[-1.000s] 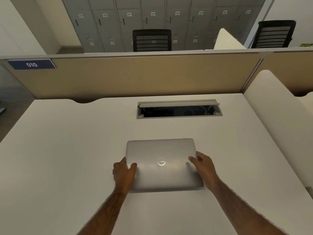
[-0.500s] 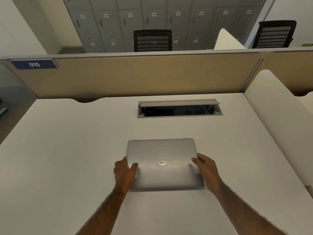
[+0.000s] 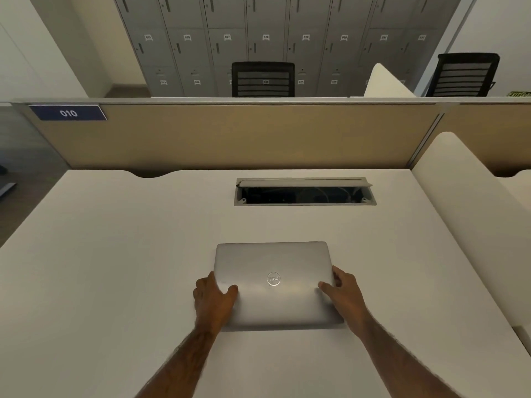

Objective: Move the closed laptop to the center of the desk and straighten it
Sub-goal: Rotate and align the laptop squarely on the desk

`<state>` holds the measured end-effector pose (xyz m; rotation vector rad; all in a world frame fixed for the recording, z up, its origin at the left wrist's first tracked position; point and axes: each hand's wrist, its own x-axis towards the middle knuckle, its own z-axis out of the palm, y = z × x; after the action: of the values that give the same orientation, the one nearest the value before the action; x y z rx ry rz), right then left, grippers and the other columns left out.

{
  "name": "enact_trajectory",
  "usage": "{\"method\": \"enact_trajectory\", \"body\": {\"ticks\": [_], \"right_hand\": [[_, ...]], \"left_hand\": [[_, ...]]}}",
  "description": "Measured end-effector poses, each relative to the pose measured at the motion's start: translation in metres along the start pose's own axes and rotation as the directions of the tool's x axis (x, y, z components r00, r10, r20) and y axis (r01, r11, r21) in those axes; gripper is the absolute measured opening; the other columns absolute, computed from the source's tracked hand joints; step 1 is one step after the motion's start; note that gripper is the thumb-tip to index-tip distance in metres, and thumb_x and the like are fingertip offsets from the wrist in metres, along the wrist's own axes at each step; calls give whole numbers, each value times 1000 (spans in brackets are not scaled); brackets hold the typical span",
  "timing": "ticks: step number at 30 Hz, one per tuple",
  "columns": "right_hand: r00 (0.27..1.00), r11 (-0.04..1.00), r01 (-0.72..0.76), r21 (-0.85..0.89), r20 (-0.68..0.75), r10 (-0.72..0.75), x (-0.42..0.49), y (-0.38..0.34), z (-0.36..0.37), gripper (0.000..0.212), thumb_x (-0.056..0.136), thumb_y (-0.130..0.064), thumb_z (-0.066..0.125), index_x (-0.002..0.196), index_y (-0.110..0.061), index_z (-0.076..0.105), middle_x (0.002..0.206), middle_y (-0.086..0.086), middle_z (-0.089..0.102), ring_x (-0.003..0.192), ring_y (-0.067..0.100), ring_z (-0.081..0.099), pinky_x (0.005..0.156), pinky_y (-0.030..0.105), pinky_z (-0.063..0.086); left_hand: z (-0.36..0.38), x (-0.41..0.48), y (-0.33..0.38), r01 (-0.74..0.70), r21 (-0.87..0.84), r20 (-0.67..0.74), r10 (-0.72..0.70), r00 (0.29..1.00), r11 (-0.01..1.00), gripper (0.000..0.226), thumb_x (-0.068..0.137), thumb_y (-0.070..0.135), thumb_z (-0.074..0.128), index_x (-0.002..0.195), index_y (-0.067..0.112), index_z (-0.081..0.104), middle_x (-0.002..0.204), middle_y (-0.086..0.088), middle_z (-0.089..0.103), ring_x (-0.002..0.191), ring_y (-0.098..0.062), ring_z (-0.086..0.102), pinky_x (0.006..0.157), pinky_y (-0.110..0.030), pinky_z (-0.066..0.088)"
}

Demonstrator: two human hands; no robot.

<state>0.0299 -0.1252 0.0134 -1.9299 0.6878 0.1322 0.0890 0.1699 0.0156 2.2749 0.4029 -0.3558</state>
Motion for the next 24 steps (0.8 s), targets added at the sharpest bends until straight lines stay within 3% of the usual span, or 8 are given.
{"method": "enact_trajectory", "body": {"ticks": [3,6,13,17,20,24], "right_hand": [[999,983,1,-186,-45,-9,23,31,11,51,64,-43,69,109,-18,66,106,8,67,100,33,66,84,44,59],[998,971,-24,-239,-58,10,15,20,16,61,67,-41,66,120,-11,63,115,13,59,109,34,56,95,44,53],[991,971,-127,-201,-74,115,30,44,21,73,57,-51,60,119,-12,63,110,17,65,106,43,63,85,40,52],[993,970,-104,-219,-69,91,25,39,18,68,60,-51,63,118,-15,63,109,15,64,105,41,63,89,45,56],[995,960,-91,-266,-50,81,12,23,13,62,65,-51,63,116,-15,62,108,14,61,106,40,62,86,39,52],[998,942,-45,-332,-57,28,-11,5,13,68,91,-34,70,151,-13,46,135,16,51,132,37,48,106,42,44]], "left_hand": [[3,-2,-1,-7,36,-10,8,1000,999,65,83,33,68,138,10,43,134,-15,45,129,-36,39,108,-44,35],[5,-3,-1,-29,80,-14,30,999,996,72,81,35,69,142,9,38,134,-15,44,128,-36,39,108,-43,35],[3,1,-6,-67,125,16,66,998,990,81,82,34,69,148,9,31,139,-14,40,131,-35,36,110,-43,34],[6,0,-9,-96,167,11,95,995,981,89,86,37,66,155,6,19,146,-14,35,135,-34,32,113,-42,31],[10,-3,-9,-119,192,-37,128,991,974,85,90,39,59,156,4,18,149,-14,36,137,-32,34,114,-43,32],[17,-6,-11,-168,250,-96,197,976,954,79,94,38,54,155,2,20,157,-16,31,143,-32,32,119,-42,26]]}}
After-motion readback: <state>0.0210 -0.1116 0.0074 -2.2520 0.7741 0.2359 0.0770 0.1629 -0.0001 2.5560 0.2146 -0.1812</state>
